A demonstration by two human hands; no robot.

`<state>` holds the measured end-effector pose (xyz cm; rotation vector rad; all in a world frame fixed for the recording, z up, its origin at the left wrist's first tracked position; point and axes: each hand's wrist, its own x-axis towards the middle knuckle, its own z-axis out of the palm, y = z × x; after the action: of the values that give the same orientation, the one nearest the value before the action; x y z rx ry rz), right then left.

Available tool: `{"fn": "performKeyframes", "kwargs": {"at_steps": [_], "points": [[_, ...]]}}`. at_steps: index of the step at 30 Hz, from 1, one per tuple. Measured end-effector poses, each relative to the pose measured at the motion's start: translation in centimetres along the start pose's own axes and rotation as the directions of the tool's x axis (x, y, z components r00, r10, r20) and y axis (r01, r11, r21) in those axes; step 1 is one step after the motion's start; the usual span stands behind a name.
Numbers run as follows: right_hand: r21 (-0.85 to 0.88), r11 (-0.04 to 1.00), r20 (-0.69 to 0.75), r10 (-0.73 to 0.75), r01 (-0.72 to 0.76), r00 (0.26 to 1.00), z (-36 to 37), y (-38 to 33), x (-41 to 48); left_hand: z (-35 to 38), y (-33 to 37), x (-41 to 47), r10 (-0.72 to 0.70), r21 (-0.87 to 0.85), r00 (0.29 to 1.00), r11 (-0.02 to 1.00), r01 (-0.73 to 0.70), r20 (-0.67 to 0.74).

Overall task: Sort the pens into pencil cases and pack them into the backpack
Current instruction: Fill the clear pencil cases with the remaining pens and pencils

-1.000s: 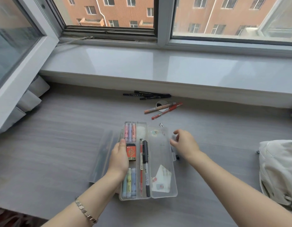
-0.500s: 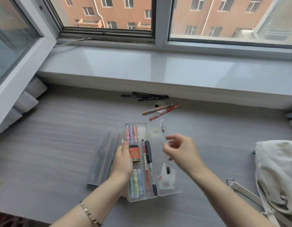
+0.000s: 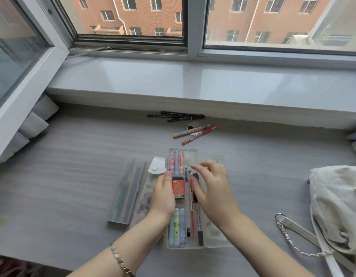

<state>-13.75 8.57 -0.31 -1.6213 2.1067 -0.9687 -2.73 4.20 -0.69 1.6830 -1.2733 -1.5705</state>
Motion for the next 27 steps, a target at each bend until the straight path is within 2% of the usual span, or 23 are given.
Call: {"fn": "performKeyframes", "kwargs": {"at_steps": [3,5,8,13,18,20,22,23,24,25,26,27], "points": [[-0.096,0.994,0.127,0.055,-0.043,0.990,-0.3,0.2,1.3,0.1,0.4,-0.5,0.033,-0.015,0.998,0.999,-0.032,0.047],[-0.101,0.994,0.186,0.061,-0.043,0.981,-0.5,0.2,1.3,0.0,0.6,-0.7,0.038,-0.014,0.998,0.999,-0.038,0.049],[-0.076,0.997,0.213,0.022,-0.006,0.977,-0.6,0.2,0.8,-0.2,0.8,-0.5,0.018,-0.024,0.999,1.000,-0.017,0.030],[0.006,1.000,0.217,0.023,-0.025,0.976,-0.8,0.7,0.4,0.1,1.1,-0.7,0.001,-0.029,0.999,1.000,0.000,0.041],[-0.031,0.999,0.264,-0.002,0.010,0.964,-1.2,1.1,0.3,0.1,1.3,-0.5,0.010,-0.021,0.999,1.000,-0.009,0.038],[0.049,0.998,0.260,0.019,-0.032,0.965,-1.5,1.6,0.3,0.2,1.2,-0.3,0.007,-0.009,0.999,1.000,-0.007,0.046],[0.143,0.981,0.137,0.110,-0.129,0.984,-2.1,2.5,0.4,0.0,1.0,-0.1,-0.031,-0.011,0.998,0.999,0.031,0.047],[0.168,0.963,0.040,0.204,-0.208,0.978,-2.4,3.5,0.4,-0.1,0.9,0.1,-0.055,-0.023,0.997,0.998,0.056,0.049],[0.194,0.925,-0.037,0.339,-0.326,0.940,-2.7,4.5,0.3,-0.3,0.8,0.3,-0.079,-0.042,0.996,0.996,0.081,0.051],[0.248,0.847,-0.055,0.498,-0.471,0.866,-3.1,5.5,0.3,-0.5,0.7,0.4,-0.106,-0.063,0.993,0.992,0.109,0.048],[0.343,0.721,0.006,0.639,-0.602,0.769,-3.6,6.3,0.3,-0.6,0.6,0.5,-0.136,-0.084,0.990,0.987,0.140,0.046],[0.462,0.559,0.144,0.718,-0.688,0.681,-4.1,6.9,0.2,-0.7,0.6,0.6,-0.156,-0.106,0.987,0.981,0.160,0.047]]}}
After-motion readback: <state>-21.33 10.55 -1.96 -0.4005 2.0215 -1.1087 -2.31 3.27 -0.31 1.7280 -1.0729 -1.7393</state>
